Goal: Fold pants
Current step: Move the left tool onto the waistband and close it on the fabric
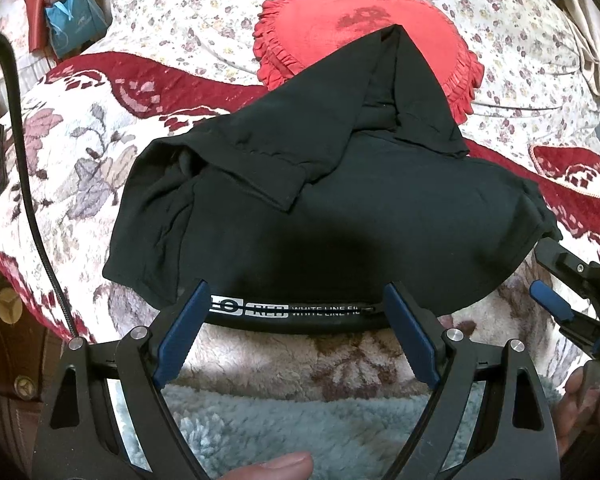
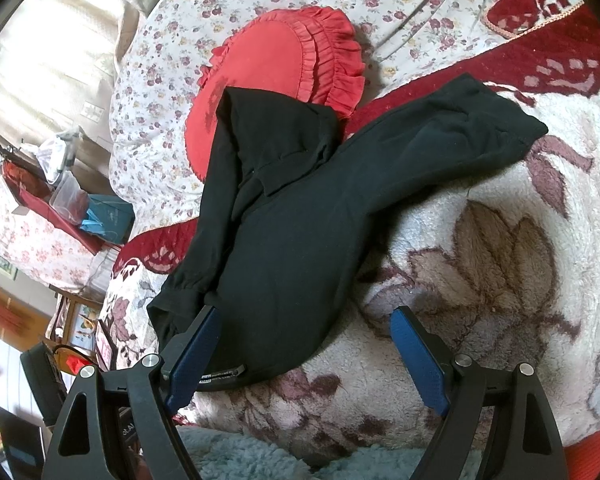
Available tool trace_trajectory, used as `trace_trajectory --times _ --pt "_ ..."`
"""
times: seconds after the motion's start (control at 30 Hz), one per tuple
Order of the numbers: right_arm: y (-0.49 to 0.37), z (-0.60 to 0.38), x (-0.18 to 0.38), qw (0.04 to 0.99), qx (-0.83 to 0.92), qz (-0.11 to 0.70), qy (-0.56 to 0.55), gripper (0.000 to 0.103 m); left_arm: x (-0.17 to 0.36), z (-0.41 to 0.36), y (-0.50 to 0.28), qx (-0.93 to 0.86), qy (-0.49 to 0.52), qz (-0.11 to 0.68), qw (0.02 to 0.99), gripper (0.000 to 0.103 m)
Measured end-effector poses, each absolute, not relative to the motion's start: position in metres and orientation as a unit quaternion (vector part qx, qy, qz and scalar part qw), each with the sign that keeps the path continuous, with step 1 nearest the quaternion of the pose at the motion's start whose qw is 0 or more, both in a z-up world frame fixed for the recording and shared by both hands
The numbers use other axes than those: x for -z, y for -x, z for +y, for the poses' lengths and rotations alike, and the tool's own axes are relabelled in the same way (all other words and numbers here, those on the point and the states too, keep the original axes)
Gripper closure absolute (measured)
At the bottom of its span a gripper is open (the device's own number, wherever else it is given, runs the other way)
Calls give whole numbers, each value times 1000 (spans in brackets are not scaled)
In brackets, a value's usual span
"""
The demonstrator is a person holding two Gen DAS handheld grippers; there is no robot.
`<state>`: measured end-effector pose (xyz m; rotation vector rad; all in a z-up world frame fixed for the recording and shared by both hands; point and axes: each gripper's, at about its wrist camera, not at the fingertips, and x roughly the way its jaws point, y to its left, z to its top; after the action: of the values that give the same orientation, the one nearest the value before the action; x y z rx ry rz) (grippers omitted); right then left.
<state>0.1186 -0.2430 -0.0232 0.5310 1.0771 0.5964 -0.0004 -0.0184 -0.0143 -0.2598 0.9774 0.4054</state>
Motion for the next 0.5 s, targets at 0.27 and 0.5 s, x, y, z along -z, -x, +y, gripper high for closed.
trace_trajectory --times 0.27,0.5 --pt "-116 -242 24 783 -278 498 -248 18 6 -8 12 -158 171 431 872 12" --pt "-114 -242 26 781 -283 499 -249 18 -23 14 22 -26 230 376 897 1"
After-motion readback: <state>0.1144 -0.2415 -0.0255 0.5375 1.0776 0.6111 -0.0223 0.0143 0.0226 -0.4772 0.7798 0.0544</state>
